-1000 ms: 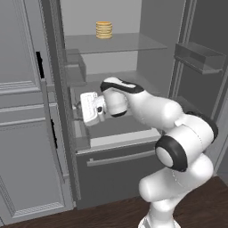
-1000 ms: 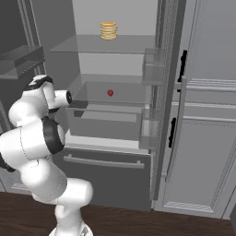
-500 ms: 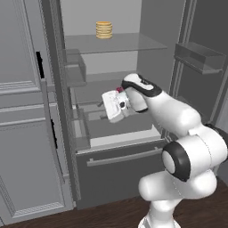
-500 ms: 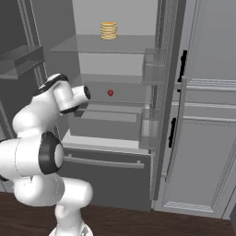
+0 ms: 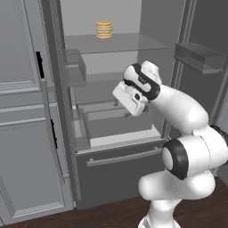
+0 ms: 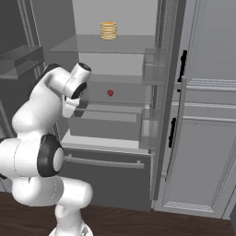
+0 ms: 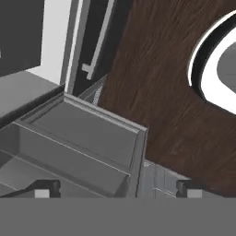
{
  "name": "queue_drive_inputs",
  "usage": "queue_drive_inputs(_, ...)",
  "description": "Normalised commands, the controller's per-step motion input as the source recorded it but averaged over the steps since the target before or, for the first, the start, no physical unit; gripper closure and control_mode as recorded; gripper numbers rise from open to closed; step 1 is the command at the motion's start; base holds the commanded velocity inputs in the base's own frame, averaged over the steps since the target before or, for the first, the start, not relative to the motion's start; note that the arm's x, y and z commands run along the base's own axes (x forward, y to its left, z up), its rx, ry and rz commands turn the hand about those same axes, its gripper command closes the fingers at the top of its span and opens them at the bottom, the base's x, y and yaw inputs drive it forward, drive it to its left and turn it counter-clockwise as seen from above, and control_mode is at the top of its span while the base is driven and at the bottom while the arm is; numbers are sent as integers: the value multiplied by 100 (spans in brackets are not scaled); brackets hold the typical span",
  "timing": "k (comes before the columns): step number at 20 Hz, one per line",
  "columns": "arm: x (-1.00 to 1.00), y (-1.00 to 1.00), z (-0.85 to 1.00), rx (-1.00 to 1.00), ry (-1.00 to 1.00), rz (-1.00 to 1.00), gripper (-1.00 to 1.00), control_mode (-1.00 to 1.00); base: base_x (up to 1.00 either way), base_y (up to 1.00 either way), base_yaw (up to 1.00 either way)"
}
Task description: Take the strawberry from the fridge and place it on top of the pancake, located on the dining counter.
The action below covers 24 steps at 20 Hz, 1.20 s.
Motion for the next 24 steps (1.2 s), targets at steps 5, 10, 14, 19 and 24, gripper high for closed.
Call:
queue_drive_inputs(5,-55,-99,-30,-23,-42,62,-100,-100,0,0,0)
queue_drive_inputs(10,-80,-86,-37,-23,-39,66,-100,-100,0,0,0)
queue_drive_inputs(14,-100,-55,-21,-29,-59,46,-100,-100,0,0,0)
queue_drive_inputs(19,-43,7,-10,-11,-57,38,-100,-100,0,0,0)
queue_drive_inputs(24,-9,39,1,-13,-14,14,-100,-100,0,0,0)
